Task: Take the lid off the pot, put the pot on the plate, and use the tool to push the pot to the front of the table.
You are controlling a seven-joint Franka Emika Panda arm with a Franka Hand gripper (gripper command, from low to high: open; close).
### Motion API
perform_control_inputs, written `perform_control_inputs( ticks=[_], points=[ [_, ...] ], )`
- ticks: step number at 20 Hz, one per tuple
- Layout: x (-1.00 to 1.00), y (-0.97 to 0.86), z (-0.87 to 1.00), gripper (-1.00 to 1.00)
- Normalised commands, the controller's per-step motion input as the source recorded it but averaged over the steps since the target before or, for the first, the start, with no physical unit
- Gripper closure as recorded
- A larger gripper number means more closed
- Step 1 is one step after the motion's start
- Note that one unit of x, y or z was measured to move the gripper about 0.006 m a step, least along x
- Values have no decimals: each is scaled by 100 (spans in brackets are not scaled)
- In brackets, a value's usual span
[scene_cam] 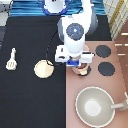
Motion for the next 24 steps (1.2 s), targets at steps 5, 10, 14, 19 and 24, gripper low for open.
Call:
perform_control_inputs(
  ticks=[5, 10, 14, 19, 24],
  points=[
    [-57, -45, 81, 100],
    [-54, -51, 65, 100],
    [-43, -66, 46, 100],
    [-30, -88, 17, 100],
    [-22, -97, 11, 100]
  ],
)
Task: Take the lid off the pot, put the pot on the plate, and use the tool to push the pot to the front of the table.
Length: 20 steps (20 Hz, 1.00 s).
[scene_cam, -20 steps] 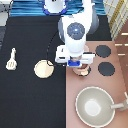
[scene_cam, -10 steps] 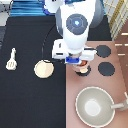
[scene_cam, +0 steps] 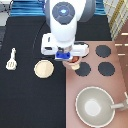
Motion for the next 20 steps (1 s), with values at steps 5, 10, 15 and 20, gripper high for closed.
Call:
perform_control_inputs(
  ticks=[5, 10, 15, 20],
  points=[
    [-22, -97, 10, 100],
    [-23, -92, 5, 100],
    [-36, -86, -14, 100],
    [-32, -82, -52, 100]
  ],
)
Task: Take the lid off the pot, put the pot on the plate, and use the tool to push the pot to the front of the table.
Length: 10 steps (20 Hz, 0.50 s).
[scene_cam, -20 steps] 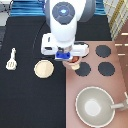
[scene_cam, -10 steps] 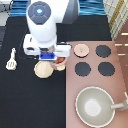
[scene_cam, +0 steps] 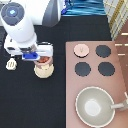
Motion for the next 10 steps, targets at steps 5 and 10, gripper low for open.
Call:
perform_control_inputs(
  ticks=[5, 10],
  points=[
    [-16, -39, -64, 100],
    [0, 1, -55, 100]
  ],
)
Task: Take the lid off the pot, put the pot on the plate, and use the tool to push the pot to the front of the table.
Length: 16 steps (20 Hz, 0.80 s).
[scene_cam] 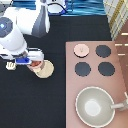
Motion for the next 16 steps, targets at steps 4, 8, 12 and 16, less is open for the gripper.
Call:
perform_control_inputs(
  ticks=[4, 8, 12, 16],
  points=[
    [-9, 31, -43, 100],
    [-46, 29, -47, 100],
    [-67, 18, -24, 100],
    [-47, 4, -18, 100]
  ],
)
